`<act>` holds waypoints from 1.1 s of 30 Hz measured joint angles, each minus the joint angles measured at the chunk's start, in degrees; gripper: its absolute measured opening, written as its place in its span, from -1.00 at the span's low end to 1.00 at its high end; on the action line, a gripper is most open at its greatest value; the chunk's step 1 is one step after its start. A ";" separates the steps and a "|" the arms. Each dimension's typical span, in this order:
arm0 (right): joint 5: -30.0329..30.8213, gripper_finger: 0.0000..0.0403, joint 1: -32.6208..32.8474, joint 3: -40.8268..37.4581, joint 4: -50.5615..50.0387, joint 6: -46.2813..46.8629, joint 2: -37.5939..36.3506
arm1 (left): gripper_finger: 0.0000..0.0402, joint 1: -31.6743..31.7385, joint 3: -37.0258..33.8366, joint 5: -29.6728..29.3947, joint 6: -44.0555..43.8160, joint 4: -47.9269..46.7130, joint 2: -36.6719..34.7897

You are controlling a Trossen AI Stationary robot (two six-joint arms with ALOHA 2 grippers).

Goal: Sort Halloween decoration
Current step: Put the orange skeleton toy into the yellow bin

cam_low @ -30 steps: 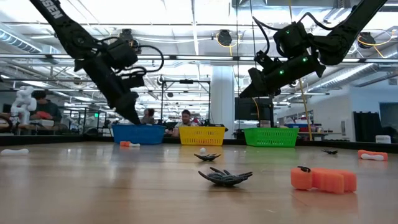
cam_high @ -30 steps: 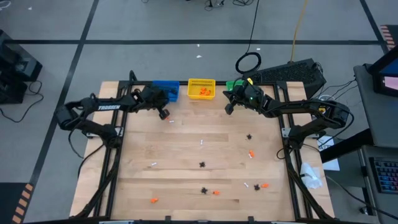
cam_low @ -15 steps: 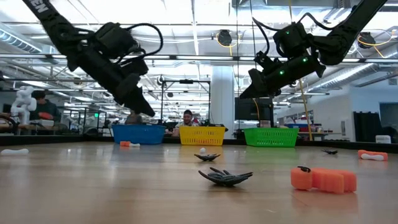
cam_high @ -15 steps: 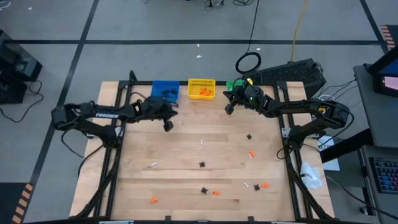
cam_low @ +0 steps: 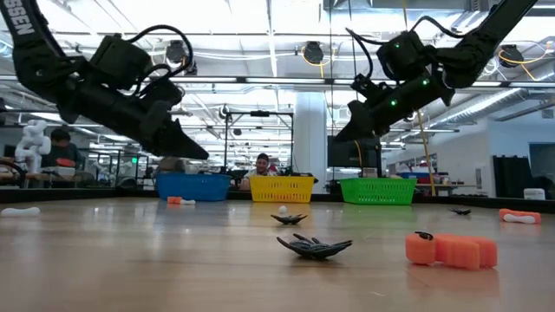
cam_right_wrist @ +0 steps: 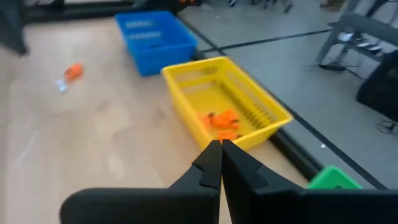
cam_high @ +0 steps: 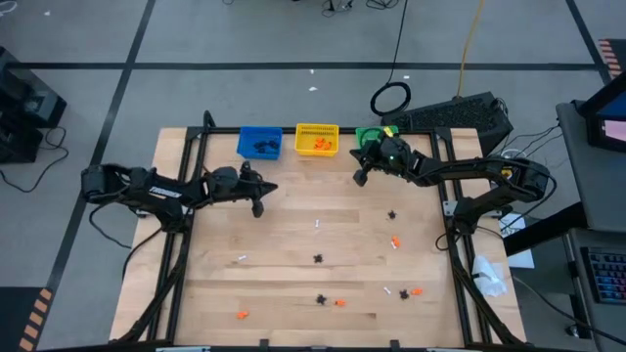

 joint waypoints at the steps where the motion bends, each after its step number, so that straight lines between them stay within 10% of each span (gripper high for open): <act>1: 0.00 -0.99 0.82 0.83 -1.93 -0.43 0.01 | -0.97 0.00 -0.51 0.00 -0.07 0.84 0.00; 19: -6.12 -0.87 23.76 13.79 -62.55 25.98 -0.01 | -0.97 -0.02 -1.29 -0.11 -0.20 0.92 0.00; 33: -9.08 -0.37 34.75 8.82 -76.59 58.75 0.12 | -0.97 -0.02 -1.27 -0.17 -0.26 0.90 0.00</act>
